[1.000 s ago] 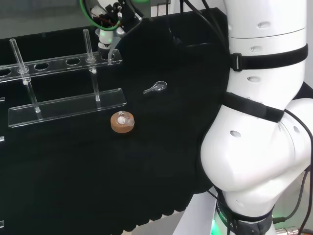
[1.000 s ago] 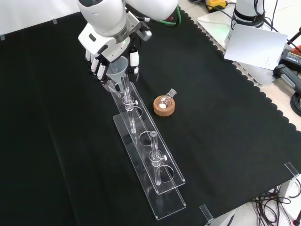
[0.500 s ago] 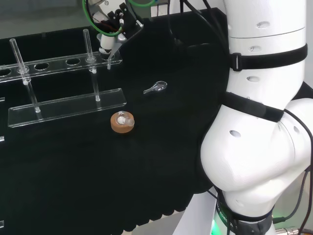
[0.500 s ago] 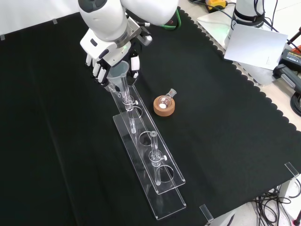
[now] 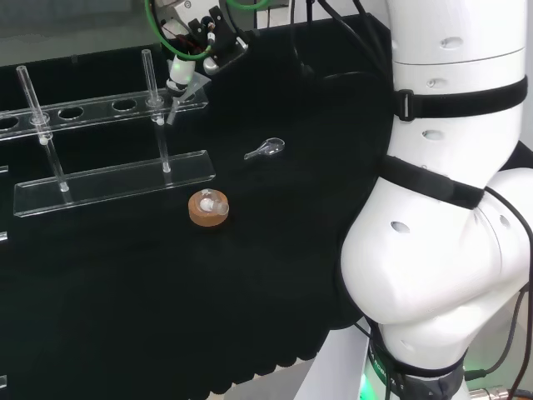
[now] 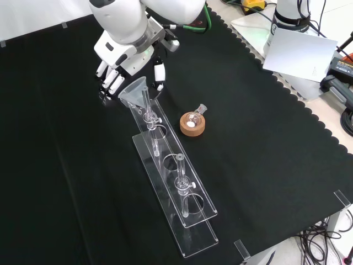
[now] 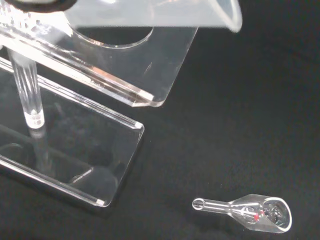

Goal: Put the funnel back on the funnel stand.

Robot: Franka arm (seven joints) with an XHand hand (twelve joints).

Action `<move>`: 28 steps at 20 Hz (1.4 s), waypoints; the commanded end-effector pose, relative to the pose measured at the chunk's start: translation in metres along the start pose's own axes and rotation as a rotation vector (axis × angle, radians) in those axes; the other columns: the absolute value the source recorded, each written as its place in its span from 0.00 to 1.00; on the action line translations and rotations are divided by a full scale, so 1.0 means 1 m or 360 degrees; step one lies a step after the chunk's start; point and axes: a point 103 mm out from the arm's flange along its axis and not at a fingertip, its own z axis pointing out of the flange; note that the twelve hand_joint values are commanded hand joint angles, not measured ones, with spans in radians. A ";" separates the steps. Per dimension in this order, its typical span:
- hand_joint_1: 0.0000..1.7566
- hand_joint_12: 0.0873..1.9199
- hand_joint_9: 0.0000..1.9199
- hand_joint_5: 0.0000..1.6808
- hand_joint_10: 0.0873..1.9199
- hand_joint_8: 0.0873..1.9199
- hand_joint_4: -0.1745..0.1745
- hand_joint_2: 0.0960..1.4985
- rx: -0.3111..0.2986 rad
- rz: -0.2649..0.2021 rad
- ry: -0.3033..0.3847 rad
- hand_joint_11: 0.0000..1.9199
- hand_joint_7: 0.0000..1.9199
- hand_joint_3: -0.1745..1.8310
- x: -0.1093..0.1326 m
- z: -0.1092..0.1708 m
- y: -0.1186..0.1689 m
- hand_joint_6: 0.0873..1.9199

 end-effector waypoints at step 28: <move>0.33 0.72 0.31 0.25 0.21 0.32 0.45 0.44 -0.0304 0.0302 0.0330 0.17 0.18 0.29 -0.049 -0.009 -0.171 0.00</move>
